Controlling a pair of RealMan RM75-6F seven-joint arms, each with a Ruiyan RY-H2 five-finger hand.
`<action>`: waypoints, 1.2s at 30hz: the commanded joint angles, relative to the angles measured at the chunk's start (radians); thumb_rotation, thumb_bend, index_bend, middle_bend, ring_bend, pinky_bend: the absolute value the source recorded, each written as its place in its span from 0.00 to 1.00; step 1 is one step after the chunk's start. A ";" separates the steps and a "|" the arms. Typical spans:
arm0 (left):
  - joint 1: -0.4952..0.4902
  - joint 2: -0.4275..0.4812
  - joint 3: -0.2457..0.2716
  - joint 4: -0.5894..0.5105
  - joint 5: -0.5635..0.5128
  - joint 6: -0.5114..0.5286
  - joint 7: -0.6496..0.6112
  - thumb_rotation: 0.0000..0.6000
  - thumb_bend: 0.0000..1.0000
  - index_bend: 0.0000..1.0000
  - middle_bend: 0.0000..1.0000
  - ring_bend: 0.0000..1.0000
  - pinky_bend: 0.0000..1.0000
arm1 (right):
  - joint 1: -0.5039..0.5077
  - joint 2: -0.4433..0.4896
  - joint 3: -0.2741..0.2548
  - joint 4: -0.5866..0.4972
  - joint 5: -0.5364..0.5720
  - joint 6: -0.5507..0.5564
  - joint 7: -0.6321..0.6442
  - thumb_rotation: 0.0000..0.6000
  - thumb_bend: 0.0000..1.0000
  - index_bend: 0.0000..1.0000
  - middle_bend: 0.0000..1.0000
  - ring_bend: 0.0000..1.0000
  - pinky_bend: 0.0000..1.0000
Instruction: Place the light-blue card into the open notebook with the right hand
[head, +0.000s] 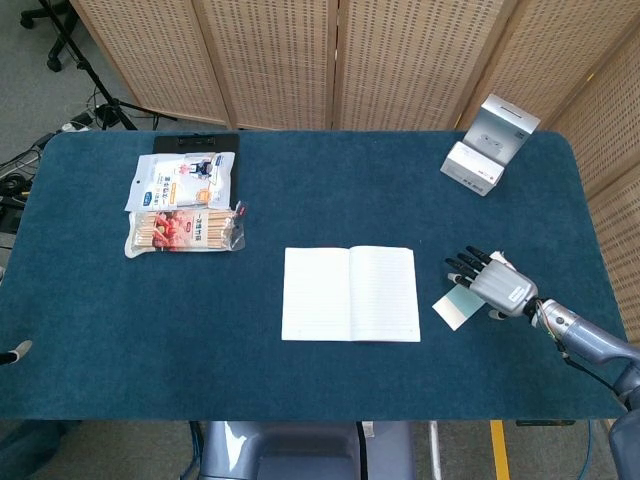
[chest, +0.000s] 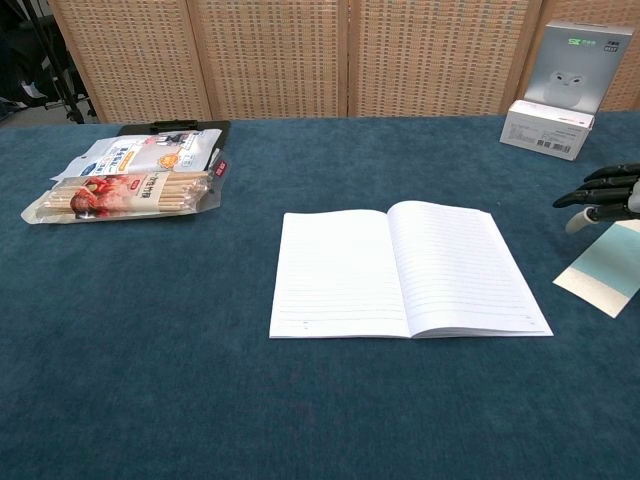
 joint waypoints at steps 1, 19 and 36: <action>-0.001 0.000 0.001 0.000 0.000 -0.001 0.000 1.00 0.00 0.00 0.00 0.00 0.00 | 0.004 -0.008 -0.008 0.012 0.006 0.003 0.005 1.00 0.00 0.15 0.00 0.00 0.00; -0.006 0.001 0.006 0.004 -0.005 -0.009 -0.012 1.00 0.00 0.00 0.00 0.00 0.00 | 0.027 -0.037 -0.048 0.040 0.041 -0.059 -0.014 1.00 0.00 0.19 0.00 0.00 0.00; -0.012 -0.002 0.009 0.001 -0.009 -0.014 -0.006 1.00 0.00 0.00 0.00 0.00 0.00 | 0.020 -0.076 -0.075 0.076 0.064 -0.074 -0.004 1.00 0.02 0.41 0.00 0.00 0.00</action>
